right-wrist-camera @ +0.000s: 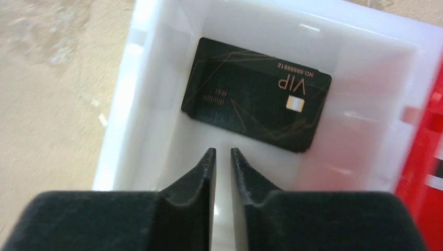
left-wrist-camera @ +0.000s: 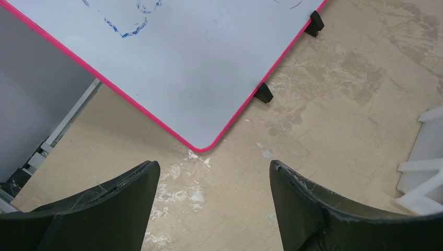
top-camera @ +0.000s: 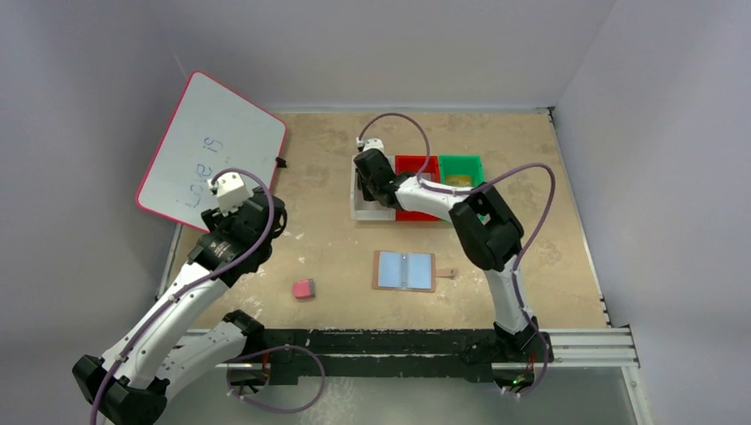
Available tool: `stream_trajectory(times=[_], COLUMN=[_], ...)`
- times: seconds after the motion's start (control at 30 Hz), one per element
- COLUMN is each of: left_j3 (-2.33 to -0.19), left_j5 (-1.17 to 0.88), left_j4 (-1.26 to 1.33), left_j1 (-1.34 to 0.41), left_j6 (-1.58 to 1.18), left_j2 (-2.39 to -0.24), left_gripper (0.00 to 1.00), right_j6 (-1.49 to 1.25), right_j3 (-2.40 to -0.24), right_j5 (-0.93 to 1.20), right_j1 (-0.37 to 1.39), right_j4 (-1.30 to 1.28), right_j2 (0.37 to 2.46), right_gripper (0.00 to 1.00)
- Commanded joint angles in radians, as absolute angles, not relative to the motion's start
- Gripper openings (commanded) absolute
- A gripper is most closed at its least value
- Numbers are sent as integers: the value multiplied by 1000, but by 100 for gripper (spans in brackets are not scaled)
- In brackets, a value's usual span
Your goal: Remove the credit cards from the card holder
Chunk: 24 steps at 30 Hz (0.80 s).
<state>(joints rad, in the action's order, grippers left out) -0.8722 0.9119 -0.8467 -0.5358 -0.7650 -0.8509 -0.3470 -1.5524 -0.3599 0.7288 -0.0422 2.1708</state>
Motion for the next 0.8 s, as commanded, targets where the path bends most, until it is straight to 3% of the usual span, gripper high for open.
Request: stream_trajectory(times=[0.0, 0.23, 0.3, 0.43, 0.5, 0.7, 0.77], left_j3=[-878, -879, -880, -879, -880, -882, -881], left_j5=[927, 926, 928, 929, 928, 931, 930], left_j4=[-830, -831, -833, -831, -832, -833, -831], left_j1=[-531, -531, -531, -531, -531, -531, -531], left_j6=[-760, -759, -761, -762, -761, -758, -759], left_j2=[-847, -851, -849, -849, -850, -859, -865], left_gripper=[78, 78, 78, 78, 78, 78, 78], right_j6=[-285, -276, -350, -537, -638, -894, -953], right_j3=[-1469, -1268, -1156, -914, -821, -712, -707], right_j5=[-279, -237, -317, -372, -413, -515, -542], right_j1=[731, 744, 767, 819, 882, 1033, 1063], right_j4=[87, 114, 123, 100, 38, -139, -192], right_j2=[1930, 1635, 1531, 1356, 1317, 1287, 1308], right_gripper=[23, 32, 38, 41, 60, 66, 73])
